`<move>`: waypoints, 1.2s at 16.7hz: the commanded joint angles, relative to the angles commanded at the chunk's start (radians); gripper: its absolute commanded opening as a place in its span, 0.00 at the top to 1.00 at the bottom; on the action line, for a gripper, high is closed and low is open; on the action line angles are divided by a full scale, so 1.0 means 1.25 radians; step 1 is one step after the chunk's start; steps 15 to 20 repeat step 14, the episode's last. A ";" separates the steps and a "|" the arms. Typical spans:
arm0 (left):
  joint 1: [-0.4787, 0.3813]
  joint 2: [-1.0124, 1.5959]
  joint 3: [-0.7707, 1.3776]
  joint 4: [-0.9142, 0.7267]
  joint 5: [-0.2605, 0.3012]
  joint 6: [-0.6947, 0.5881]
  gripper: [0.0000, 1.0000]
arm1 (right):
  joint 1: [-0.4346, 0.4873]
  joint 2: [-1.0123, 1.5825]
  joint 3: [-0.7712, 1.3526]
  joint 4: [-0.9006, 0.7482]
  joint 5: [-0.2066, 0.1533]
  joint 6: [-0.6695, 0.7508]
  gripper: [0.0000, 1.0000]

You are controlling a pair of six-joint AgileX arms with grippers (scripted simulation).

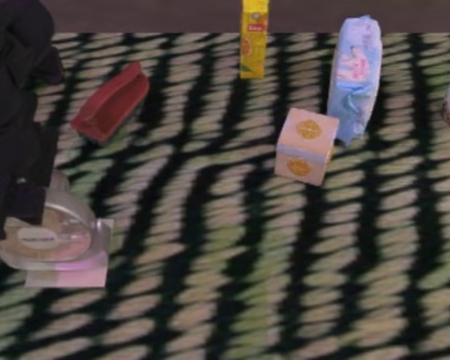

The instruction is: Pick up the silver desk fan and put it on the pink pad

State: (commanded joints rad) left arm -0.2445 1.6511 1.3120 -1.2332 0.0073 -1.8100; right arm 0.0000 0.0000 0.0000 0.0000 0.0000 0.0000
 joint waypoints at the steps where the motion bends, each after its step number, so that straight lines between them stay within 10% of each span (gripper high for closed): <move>1: 0.000 0.000 0.000 0.000 0.000 0.000 0.55 | 0.000 0.000 0.000 0.000 0.000 0.000 0.00; 8: 0.000 0.000 0.000 0.000 0.000 0.000 0.02 | 0.000 0.000 0.000 0.000 0.000 0.000 0.00; 20: 0.000 0.000 0.000 0.000 0.000 0.000 0.00 | 0.000 0.000 0.000 0.000 0.000 0.000 0.00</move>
